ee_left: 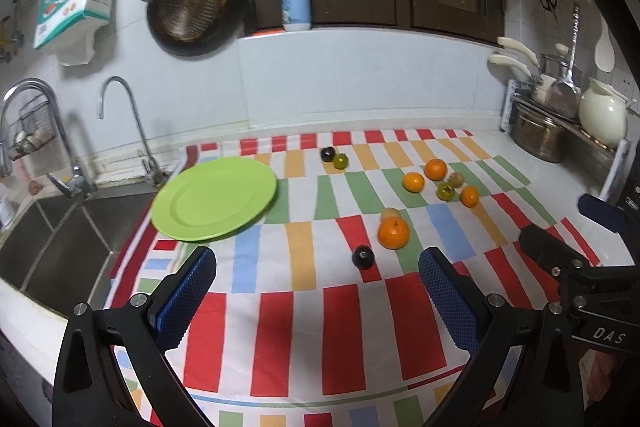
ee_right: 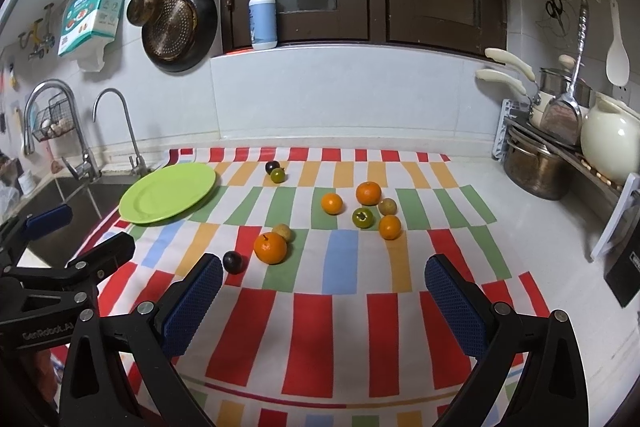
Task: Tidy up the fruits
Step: 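Close the left gripper on the dark plum while the right gripper closes on the tangerine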
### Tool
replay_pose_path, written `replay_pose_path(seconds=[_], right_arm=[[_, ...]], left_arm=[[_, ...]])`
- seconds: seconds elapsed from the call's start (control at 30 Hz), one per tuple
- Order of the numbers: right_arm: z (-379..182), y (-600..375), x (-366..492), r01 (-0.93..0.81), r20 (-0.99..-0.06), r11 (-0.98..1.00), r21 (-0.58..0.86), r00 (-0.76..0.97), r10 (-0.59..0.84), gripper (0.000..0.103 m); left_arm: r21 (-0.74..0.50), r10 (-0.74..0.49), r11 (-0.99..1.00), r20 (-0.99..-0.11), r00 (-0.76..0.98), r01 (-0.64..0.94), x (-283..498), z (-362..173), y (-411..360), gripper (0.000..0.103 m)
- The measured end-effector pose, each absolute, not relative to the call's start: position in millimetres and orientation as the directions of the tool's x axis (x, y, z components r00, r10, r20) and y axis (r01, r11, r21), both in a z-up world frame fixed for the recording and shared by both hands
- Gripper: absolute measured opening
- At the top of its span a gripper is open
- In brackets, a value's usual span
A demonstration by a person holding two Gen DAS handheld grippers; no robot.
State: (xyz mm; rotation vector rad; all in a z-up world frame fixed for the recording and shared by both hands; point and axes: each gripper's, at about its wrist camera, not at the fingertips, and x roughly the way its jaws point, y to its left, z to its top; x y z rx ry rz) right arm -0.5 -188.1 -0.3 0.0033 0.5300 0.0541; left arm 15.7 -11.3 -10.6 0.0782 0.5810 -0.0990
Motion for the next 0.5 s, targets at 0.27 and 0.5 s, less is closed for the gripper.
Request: replay_pose_path(seconds=[0.27, 0.5], right_arm=[[-9, -179, 22, -0.143, -0.530, 0.988, -0.061, 0.843, 0.089, 0.102], [-18, -175, 50, -0.208, -0.564, 0.973, -0.097, 0.817, 0.118, 0.092]], left_arm=[[0.115, -0.121, 0.970, -0.530, 0.840, 0.212, 28, -25, -18, 0.095], [0.165, -0.184, 0.934, -0.536, 0.824, 0.316, 46, -38, -27, 0.080]])
